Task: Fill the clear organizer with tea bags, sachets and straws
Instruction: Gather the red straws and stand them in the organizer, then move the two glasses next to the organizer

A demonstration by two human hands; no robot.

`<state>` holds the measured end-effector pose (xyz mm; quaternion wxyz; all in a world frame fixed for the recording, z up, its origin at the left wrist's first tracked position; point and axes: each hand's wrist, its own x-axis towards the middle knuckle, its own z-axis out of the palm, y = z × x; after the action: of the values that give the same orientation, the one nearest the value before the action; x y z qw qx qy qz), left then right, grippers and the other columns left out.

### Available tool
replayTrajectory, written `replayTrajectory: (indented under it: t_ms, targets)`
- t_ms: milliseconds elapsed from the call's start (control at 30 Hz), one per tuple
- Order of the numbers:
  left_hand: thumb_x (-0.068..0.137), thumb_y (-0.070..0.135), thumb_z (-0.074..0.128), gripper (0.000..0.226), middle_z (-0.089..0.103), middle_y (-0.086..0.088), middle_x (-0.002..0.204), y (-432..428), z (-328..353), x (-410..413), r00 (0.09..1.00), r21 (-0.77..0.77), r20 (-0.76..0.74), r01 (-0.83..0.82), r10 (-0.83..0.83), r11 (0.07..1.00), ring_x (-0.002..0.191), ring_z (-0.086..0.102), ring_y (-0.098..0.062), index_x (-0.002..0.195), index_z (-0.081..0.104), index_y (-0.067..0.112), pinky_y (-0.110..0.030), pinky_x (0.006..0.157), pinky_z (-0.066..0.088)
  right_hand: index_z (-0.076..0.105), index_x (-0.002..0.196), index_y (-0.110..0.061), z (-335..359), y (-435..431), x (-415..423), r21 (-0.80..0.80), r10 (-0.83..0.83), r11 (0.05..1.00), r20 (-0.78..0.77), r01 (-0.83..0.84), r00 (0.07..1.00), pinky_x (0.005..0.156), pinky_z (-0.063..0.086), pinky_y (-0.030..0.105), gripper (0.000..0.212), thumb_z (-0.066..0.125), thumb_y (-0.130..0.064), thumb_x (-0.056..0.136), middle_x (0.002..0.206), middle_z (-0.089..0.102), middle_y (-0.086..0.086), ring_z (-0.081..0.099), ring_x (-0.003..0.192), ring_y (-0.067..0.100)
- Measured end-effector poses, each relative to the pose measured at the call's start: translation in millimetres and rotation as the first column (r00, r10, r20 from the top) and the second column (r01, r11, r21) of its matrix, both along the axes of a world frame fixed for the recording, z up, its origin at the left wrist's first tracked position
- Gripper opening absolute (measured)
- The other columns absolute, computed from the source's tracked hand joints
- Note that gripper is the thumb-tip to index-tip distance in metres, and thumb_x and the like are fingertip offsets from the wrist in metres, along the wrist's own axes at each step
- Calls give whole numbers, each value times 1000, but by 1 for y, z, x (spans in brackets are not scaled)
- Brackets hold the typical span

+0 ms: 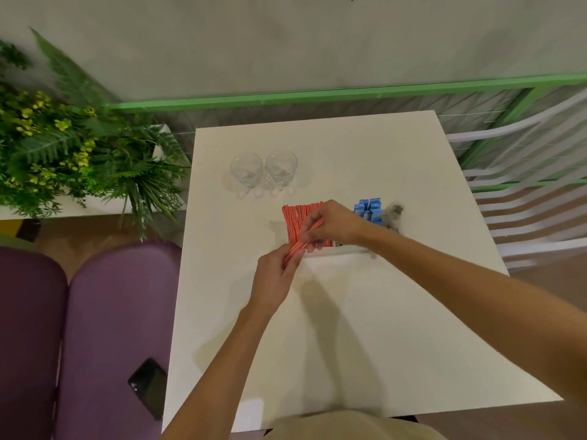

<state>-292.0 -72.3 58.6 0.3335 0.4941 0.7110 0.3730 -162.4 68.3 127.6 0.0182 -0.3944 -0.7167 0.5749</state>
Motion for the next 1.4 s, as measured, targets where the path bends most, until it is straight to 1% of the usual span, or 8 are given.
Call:
replayTrajectory:
  t_ms: [100,233,433,533,700,1100,1267,1400]
  targets:
    - [96,49,49,32,60,0,66,16,-9,-8,999,-50,26,-40,42,998,59,55,-19,86,63,21,-46,60,51,71,85,5,4,24,-12,62,5,998,46,-8,999,57,56,21,5,70,1,82,68,71,15,69,56,15]
    - [91,36,62,22,66,5,91,26,-27,-22,993,-84,20,-111,113,990,75,63,-14,109,65,23,-40,74,56,71,84,4,1,52,-22,170,-6,985,135,-17,991,51,53,19,4,71,1,81,64,69,13,65,47,11]
    - [76,39,79,86,44,2,137,44,-45,-37,999,-223,-20,-36,32,974,113,53,-19,146,34,20,-40,91,51,71,85,7,-22,61,-41,261,108,944,335,-202,936,49,51,16,6,66,4,83,71,70,19,66,52,17]
    - [67,41,85,114,29,-3,153,61,-52,-42,996,-317,-6,78,-84,945,134,40,-23,154,15,17,-45,107,41,70,84,6,-37,54,-52,260,158,923,418,-285,894,60,59,28,9,62,7,83,76,71,21,72,64,28]
    - [61,31,91,121,31,-3,150,79,-65,-48,986,-352,132,140,-99,926,128,45,-24,154,13,25,-37,103,44,70,81,0,-52,42,-61,297,226,869,473,-396,851,71,60,41,19,52,3,81,83,71,18,69,73,30]
    - [55,35,93,106,44,6,134,86,-73,-52,979,-306,139,187,-150,934,109,53,-12,145,36,27,-16,82,45,59,106,-9,-44,43,-59,352,255,787,562,-506,787,69,52,36,21,62,-17,88,97,59,9,61,80,25]
    - [56,39,91,107,43,4,140,88,-68,-52,975,-294,123,215,-186,932,125,47,-17,146,33,30,-25,91,46,53,116,-9,-34,49,-61,417,219,748,580,-516,785,68,50,36,34,62,-28,89,99,57,10,58,81,26]
    - [68,36,86,107,34,8,138,86,-53,-60,984,-318,146,143,-101,937,113,52,-16,152,21,24,-28,85,46,50,123,-11,-28,52,-61,456,172,739,583,-495,794,77,54,40,40,57,-36,93,106,61,12,62,90,28]
